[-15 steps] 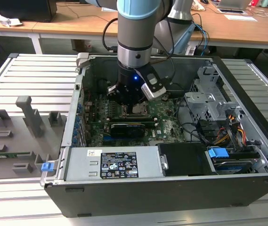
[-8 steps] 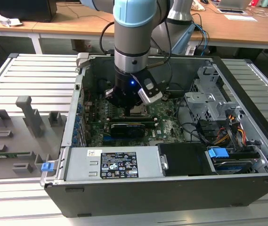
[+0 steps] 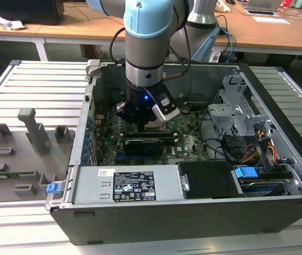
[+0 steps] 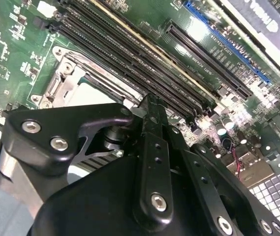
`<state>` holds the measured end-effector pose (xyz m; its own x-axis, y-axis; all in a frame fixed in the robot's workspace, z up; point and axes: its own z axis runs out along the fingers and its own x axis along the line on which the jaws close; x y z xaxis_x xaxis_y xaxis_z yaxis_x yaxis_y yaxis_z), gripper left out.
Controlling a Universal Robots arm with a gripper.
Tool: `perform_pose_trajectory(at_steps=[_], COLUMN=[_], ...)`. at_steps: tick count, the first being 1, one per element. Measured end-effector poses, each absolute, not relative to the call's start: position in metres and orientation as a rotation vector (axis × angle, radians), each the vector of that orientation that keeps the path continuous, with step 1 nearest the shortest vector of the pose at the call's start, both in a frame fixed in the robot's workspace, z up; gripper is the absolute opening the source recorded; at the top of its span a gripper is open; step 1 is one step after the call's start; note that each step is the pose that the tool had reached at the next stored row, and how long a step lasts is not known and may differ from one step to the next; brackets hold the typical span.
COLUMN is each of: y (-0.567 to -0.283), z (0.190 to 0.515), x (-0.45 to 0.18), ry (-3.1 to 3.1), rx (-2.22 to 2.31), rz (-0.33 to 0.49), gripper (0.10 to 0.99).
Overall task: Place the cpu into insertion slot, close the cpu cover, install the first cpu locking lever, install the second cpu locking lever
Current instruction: 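Install the second cpu locking lever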
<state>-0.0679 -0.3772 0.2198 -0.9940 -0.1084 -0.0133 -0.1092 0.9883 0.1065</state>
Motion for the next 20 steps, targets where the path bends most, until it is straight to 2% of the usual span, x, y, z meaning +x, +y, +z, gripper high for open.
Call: perform_pose_trajectory(at_steps=[14, 20], y=[-0.384, -0.386], z=[0.21, 0.203], x=[-0.072, -0.072], ry=[3.111, 3.109], rx=[-0.17, -0.17], rz=[0.292, 0.313], gripper=[0.106, 0.106])
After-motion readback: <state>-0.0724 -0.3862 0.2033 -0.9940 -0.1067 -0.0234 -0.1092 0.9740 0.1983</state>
